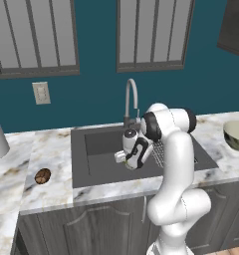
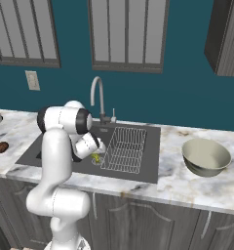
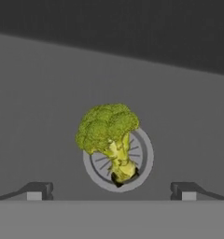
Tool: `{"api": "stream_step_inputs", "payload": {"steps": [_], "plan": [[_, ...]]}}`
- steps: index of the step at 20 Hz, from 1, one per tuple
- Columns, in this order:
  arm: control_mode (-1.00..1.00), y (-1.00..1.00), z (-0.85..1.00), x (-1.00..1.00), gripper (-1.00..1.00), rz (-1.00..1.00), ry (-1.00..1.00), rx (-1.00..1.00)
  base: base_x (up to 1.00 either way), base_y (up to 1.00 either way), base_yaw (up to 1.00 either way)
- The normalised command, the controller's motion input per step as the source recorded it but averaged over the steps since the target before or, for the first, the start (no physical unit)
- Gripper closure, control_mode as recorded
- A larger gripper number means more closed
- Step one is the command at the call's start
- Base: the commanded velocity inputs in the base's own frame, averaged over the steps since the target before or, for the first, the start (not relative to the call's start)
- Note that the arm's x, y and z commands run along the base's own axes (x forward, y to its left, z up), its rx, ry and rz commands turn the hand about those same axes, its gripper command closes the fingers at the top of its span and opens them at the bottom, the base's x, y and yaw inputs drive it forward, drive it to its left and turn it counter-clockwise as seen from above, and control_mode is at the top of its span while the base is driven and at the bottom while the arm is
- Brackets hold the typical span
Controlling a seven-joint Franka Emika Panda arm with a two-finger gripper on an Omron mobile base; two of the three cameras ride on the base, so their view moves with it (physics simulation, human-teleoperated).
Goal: Remove the broccoli and potato from the sink. Then move the bowl and cup from the counter to the sink for washing.
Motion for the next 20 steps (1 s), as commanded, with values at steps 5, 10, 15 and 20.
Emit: {"api": "stream_step_inputs", "payload": {"steps": [5,10,15,20], "plan": [[-1.00,0.00,-0.10,0.12,-1.00,0.00,0.03,0.00,0.00,0.00,0.00],[-1.00,0.00,-0.11,0.13,-1.00,0.00,0.04,0.00,0.00,0.00,0.00],[-1.00,0.00,-0.10,0.14,-1.00,0.00,0.01,0.00,0.00,0.00,0.00],[-1.00,0.00,-0.07,0.13,-1.00,0.00,0.00,0.00,0.00,0.00,0.00]]}}
